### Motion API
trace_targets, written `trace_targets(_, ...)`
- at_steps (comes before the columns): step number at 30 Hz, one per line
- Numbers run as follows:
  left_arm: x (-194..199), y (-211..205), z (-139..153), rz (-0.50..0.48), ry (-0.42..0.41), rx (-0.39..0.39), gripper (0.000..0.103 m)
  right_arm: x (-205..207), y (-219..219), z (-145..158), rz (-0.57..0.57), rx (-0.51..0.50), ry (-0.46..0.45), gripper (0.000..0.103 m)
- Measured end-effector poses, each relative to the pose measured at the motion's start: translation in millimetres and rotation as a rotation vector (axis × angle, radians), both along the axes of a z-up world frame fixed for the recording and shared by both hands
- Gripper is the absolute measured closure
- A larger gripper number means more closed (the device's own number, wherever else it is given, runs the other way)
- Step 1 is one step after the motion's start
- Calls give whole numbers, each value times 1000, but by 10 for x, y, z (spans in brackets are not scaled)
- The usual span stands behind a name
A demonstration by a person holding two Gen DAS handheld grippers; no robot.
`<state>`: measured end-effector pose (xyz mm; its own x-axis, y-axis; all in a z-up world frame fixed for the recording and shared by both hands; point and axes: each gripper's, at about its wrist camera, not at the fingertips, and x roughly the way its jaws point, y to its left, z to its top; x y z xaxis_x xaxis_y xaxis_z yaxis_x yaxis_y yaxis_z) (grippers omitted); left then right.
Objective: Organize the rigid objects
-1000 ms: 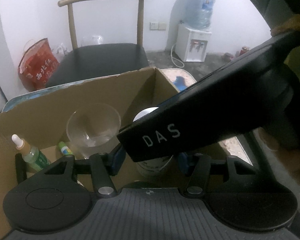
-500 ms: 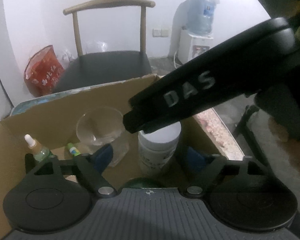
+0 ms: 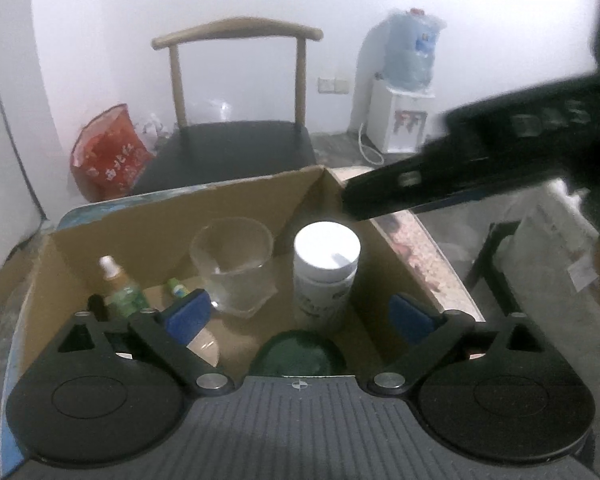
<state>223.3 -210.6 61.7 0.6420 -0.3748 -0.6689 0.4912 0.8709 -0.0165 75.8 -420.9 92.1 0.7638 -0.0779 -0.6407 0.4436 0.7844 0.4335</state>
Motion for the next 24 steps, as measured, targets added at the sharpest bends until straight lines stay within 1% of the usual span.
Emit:
trace_targets(1,-59,59,40,12,-8,-4,3,-72,48,40,-15,-2,-19,31)
trace_targets(3,-166,171,108,34,-22,-11,2,-246,204,120,-55,-21,-54,29)
trace_targets(6,-357,340,181,67,-33,-22,0,-468,505,190,-112,-72,-77,21)
trace_targets(8,-463,459,205,85,-35,-26,0,-579,711,192,-142,-99,-80,11)
trace_targets(9,-513,513,208,103,-36,-25,0,-615,808,187,-156,-111,-79,9)
trace_targets(11,-605,616,201,137,-37,-19,0,-679,1025,145,-197,-146,-71,1)
trace_targets(15,-724,812,144,203,-32,-14,0,-734,1390,5,-278,-198,-44,0)
trace_targets(17,-743,897,103,233,-17,-23,0,-732,1513,-82,-302,-203,-20,0)
trace_targets(20,-729,1014,31,272,17,-33,0,-645,1628,-206,-306,-208,22,0)
trace_targets(24,-718,1064,-27,285,28,-26,0,-525,1684,-285,-297,-227,57,0)
